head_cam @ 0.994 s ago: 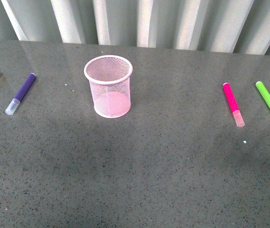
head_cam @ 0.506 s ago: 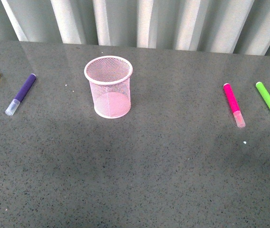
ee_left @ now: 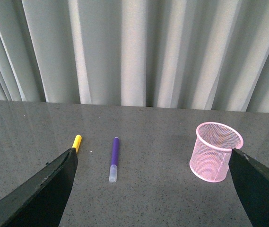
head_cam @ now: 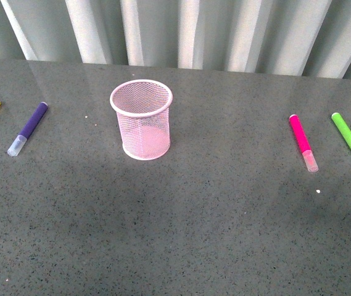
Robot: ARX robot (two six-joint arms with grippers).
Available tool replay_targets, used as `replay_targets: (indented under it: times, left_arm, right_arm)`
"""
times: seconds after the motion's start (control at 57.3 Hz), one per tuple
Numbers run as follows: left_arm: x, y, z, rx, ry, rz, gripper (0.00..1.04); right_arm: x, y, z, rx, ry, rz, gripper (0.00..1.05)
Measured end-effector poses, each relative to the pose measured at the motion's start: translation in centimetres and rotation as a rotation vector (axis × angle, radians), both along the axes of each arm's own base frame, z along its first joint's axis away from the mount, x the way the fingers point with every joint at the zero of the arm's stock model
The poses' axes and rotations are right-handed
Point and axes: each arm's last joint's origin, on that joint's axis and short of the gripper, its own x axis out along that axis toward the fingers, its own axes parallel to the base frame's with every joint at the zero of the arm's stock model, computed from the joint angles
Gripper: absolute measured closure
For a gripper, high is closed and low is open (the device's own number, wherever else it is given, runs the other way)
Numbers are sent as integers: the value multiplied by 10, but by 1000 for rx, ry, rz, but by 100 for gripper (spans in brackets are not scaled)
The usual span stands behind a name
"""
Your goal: Insert purple and pink pens into pink cup
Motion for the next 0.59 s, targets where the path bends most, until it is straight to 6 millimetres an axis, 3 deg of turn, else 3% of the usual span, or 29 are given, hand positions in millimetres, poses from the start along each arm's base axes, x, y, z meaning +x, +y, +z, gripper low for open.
replay_targets:
  times: [0.262,0.366,0.436,0.593]
  left_arm:
    - [0,0,0,-4,5,10,7]
    - [2,2,-6,-75,189,178,7]
    - [4,3,-8,-112,227,183,7]
    - [13,7,7,-170,230,170,7]
  right_arm:
    - [0,0,0,0,0,0,7]
    - [0,0,0,0,0,0,7]
    - [0,0,0,0,0,0,7]
    - [0,0,0,0,0,0,7]
